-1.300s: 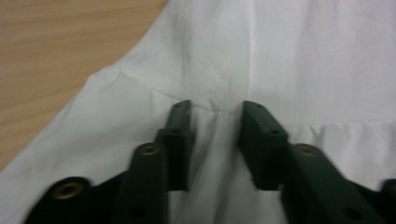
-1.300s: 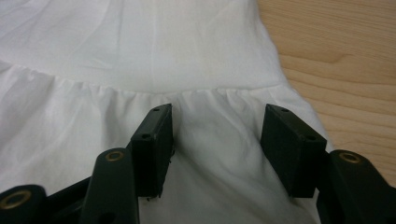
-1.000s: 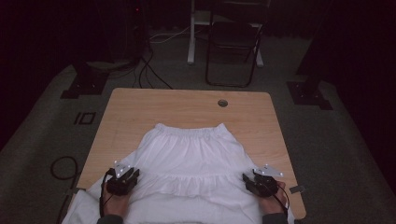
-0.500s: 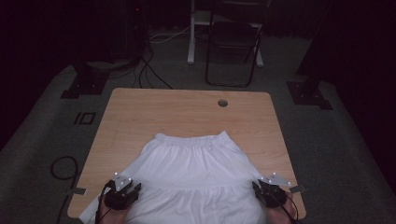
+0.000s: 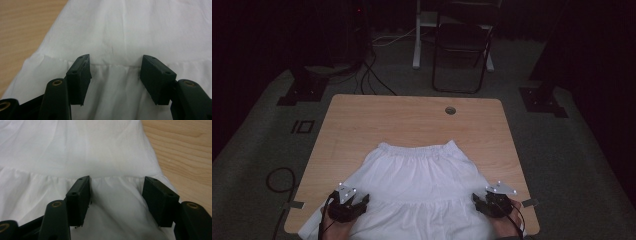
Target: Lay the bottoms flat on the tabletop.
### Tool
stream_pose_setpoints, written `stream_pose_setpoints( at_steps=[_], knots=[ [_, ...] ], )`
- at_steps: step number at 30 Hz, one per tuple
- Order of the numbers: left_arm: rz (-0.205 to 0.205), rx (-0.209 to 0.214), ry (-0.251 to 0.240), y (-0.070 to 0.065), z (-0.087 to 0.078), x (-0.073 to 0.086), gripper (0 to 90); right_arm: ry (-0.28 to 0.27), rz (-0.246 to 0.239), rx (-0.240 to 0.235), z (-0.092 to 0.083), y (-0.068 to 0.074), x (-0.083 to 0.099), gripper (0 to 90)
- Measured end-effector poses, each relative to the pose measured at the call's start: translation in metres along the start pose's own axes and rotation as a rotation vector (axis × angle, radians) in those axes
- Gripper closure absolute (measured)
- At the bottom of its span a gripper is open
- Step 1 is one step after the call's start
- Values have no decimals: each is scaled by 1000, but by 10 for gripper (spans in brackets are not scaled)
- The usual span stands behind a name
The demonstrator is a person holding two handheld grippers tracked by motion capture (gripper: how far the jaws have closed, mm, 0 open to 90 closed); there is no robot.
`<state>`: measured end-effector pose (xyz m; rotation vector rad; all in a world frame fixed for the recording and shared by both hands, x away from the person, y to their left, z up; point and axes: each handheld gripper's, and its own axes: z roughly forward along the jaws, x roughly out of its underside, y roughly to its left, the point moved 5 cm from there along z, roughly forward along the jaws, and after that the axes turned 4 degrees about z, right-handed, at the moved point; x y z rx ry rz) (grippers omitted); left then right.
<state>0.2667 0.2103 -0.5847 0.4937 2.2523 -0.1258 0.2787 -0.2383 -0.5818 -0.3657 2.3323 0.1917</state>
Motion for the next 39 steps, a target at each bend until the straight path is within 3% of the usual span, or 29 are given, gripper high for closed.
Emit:
stream_pose_setpoints(
  at_steps=[9, 26, 37, 38, 39],
  knots=[
    [-19, -22, -3, 14, 26, -24, 459, 41, 1, 21, 28, -9, -32, 404],
    [-23, -57, -6, 44, 83, -76, 509, 24, 41, 50, 74, -37, -79, 411],
    [-39, -118, -3, 64, 124, -113, 511, 3, 73, 77, 112, -53, -119, 419],
    [-6, -173, -2, 64, 130, -119, 511, -2, 86, 84, 119, -55, -125, 419],
    [-6, -173, -2, 64, 130, -119, 515, -4, 83, 84, 121, -56, -128, 419]
  ],
)
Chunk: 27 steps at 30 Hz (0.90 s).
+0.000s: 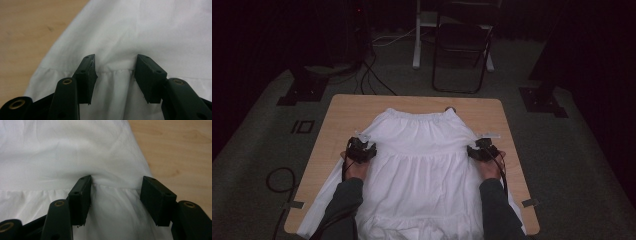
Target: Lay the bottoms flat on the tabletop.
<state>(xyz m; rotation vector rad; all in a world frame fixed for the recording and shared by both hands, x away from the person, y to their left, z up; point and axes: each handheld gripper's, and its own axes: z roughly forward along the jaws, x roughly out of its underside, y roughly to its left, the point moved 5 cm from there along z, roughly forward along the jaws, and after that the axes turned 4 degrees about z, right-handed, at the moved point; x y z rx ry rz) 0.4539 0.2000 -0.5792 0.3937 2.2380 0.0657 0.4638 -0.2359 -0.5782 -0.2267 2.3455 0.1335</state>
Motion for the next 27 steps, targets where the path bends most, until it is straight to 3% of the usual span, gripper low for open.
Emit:
stream_pose_setpoints(
  at_steps=[1, 4, 8, 14, 18, 22, 23, 24, 26, 27],
  knots=[
    [35, -47, 0, -3, 5, -6, 526, -1, 4, 0, 3, 0, -3, 419],
    [43, -84, 2, -5, 13, -13, 542, 11, 14, 12, 11, -1, -13, 420],
    [-58, -39, 12, 0, 18, -17, 540, 15, 27, 23, 21, -3, -23, 417],
    [-123, 18, 48, 4, 17, -16, 506, 57, 38, 36, 25, -1, -30, 417],
    [-118, 48, 43, 0, 8, -11, 503, 56, 32, 22, 23, -2, -29, 434],
    [-89, 72, -1, -4, -14, -8, 502, 34, 40, 1, 12, 2, -29, 447],
    [-80, 74, -24, -5, -32, -6, 502, -5, 25, -19, 1, 5, -29, 417],
    [-80, 74, -24, -5, -32, -6, 502, -5, 25, -19, 1, 5, -29, 417],
    [-60, 82, -34, -6, -48, 0, 501, -41, 3, -39, -14, 10, -27, 397],
    [-43, 73, -37, -6, -56, 3, 494, -61, -31, -53, -31, 15, -20, 388]
  ],
)
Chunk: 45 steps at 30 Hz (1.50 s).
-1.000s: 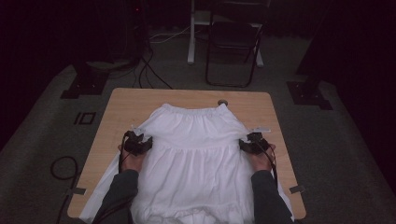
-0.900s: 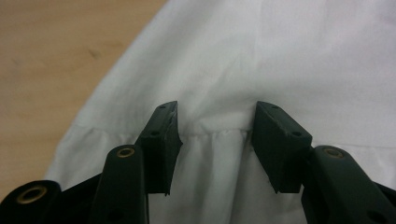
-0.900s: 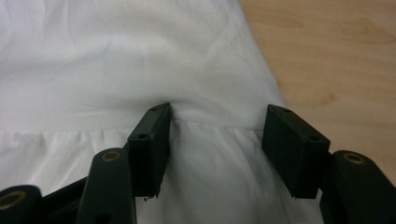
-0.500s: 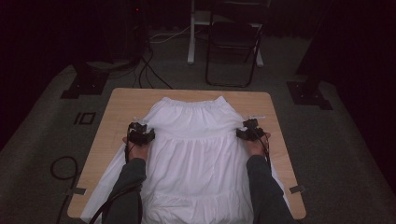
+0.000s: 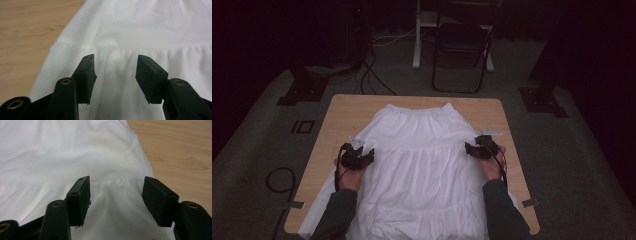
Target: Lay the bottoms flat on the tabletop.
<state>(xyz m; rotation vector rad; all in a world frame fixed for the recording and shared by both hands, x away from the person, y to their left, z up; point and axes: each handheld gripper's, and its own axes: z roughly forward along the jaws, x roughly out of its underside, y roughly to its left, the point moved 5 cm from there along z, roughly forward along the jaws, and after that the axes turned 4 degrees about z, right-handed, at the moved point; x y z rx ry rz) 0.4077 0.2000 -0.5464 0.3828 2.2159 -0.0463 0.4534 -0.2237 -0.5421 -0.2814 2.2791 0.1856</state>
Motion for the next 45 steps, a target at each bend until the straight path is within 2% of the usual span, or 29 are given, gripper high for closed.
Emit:
stream_pose_setpoints(
  at_steps=[2, 3, 4, 5, 6, 9, 10, 12, 13, 14, 16, 18, 21, 22, 23, 26, 29, 30, 33, 38, 42, 44, 45],
  knots=[
    [7, 4, 3, -1, -23, 14, 488, -2, -30, -20, -17, 6, 11, 380],
    [7, 4, 3, -1, -23, 14, 483, -4, -44, -24, -26, 9, 18, 379],
    [16, -6, -5, -2, -31, 19, 480, -2, -57, -28, -35, 11, 26, 377],
    [21, -12, -9, -1, -39, 24, 480, -2, -57, -28, -35, 11, 26, 377],
    [23, -9, -4, 0, -48, 32, 475, -12, -88, -29, -54, 13, 42, 375],
    [32, -27, 3, 4, -69, 50, 472, -29, -83, -34, -76, 9, 60, 378],
    [28, -35, 16, 10, -81, 62, 472, -30, -81, -33, -82, 8, 67, 379],
    [30, -48, 32, 16, -90, 74, 472, -27, -78, -29, -94, 5, 79, 381],
    [30, -48, 32, 16, -90, 74, 472, -27, -78, -29, -94, 5, 79, 381],
    [20, -62, 42, 23, -98, 84, 472, -27, -71, -27, -105, 3, 93, 382],
    [12, -69, 43, 26, -101, 89, 472, -25, -72, -26, -109, 3, 97, 382],
    [-1, -100, 61, 36, -108, 102, 472, -16, -78, -20, -118, 3, 115, 382],
    [-11, -109, 71, 42, -113, 109, 466, -3, -78, -9, -122, 4, 131, 384],
    [-20, -115, 76, 44, -115, 112, 466, -3, -78, -9, -122, 4, 131, 384],
    [-33, -126, 79, 49, -120, 119, 467, 15, -78, -12, -121, 6, 143, 384],
    [-47, -141, 89, 54, -123, 125, 469, 41, -92, -1, -117, 6, 152, 385],
    [-63, -168, 108, 62, -132, 139, 480, 35, -76, -20, -114, 3, 155, 384],
    [-63, -168, 108, 62, -132, 139, 484, 35, -76, -20, -114, 3, 155, 384],
    [-84, -180, 132, 69, -140, 154, 494, 20, -67, -27, -114, 1, 157, 384],
    [-110, -157, 156, 68, -145, 168, 497, 10, -65, -34, -114, 0, 158, 380],
    [-128, -155, 155, 69, -147, 170, 514, 4, -66, -35, -114, 0, 158, 377],
    [-145, -134, 152, 69, -148, 170, 570, 2, -65, -36, -114, 0, 158, 376],
    [-146, -130, 152, 69, -148, 170, 570, 2, -65, -36, -114, 0, 158, 376]
  ],
)
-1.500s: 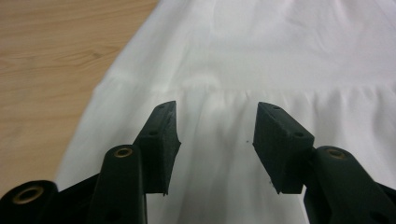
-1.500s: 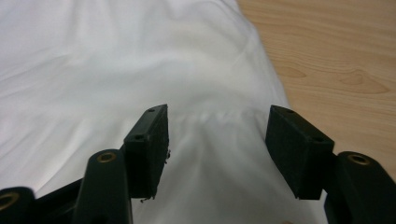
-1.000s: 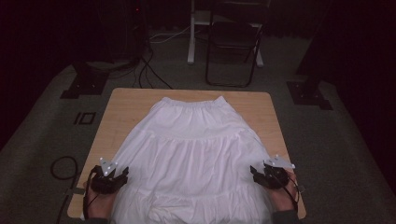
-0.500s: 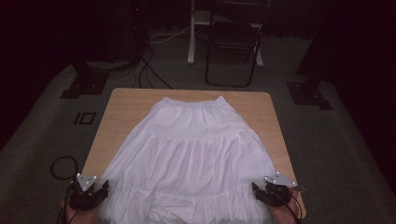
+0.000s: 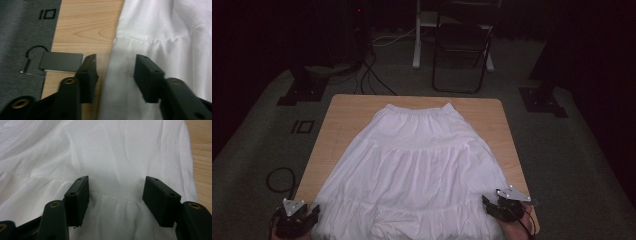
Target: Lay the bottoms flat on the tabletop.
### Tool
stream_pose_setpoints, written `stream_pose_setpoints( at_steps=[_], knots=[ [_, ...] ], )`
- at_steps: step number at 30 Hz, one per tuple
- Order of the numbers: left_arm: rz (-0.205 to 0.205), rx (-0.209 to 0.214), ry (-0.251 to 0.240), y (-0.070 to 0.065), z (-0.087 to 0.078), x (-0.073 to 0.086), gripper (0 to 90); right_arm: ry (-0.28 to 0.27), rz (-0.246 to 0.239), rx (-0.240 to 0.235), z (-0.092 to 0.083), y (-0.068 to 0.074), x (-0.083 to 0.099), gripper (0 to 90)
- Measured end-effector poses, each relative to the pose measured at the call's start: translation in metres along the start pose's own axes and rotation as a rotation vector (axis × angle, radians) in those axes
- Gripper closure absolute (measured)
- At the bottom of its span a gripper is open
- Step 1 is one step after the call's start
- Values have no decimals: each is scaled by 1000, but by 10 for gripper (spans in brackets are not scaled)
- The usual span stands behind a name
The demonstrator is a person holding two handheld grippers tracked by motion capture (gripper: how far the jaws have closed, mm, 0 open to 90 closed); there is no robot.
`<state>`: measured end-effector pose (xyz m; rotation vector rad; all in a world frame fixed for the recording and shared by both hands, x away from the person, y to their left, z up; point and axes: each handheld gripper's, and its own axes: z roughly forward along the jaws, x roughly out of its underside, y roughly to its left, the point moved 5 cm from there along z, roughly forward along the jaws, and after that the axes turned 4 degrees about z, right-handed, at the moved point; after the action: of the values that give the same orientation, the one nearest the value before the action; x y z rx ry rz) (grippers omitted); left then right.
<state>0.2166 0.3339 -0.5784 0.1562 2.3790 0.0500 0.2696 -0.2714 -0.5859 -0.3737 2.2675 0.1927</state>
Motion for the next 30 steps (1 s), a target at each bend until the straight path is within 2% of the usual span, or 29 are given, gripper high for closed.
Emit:
stream_pose_setpoints(
  at_steps=[1, 2, 5, 7, 12, 18, 22, 23, 27, 30],
  knots=[
    [0, 0, 0, 0, 0, 0, 615, -1, 0, 0, 0, 0, 0, 376],
    [10, 22, 4, -1, 0, -1, 726, -4, -1, -1, 0, 0, 0, 375],
    [5, 14, 13, 1, 0, -2, 884, -7, -1, -4, 0, 0, 0, 374],
    [4, 15, 14, 6, 0, -2, 897, -8, -1, -4, 0, 0, 0, 374],
    [-8, -32, -9, 26, 2, -12, 900, -10, 0, -5, 1, 0, 0, 374],
    [-30, -143, -28, 64, 8, -35, 900, -11, 1, -5, 1, 0, 0, 374],
    [-69, -201, -35, 81, 14, -45, 900, -11, 1, -4, 1, 0, 0, 374],
    [-78, -202, -34, 81, 16, -47, 900, -11, 1, -4, 1, 0, 0, 374],
    [-67, -199, -40, 75, 18, -49, 879, -11, 1, -4, 1, 0, 0, 374],
    [-65, -183, -72, 66, 15, -53, 722, -10, 1, -3, 1, 0, 0, 374]
  ],
)
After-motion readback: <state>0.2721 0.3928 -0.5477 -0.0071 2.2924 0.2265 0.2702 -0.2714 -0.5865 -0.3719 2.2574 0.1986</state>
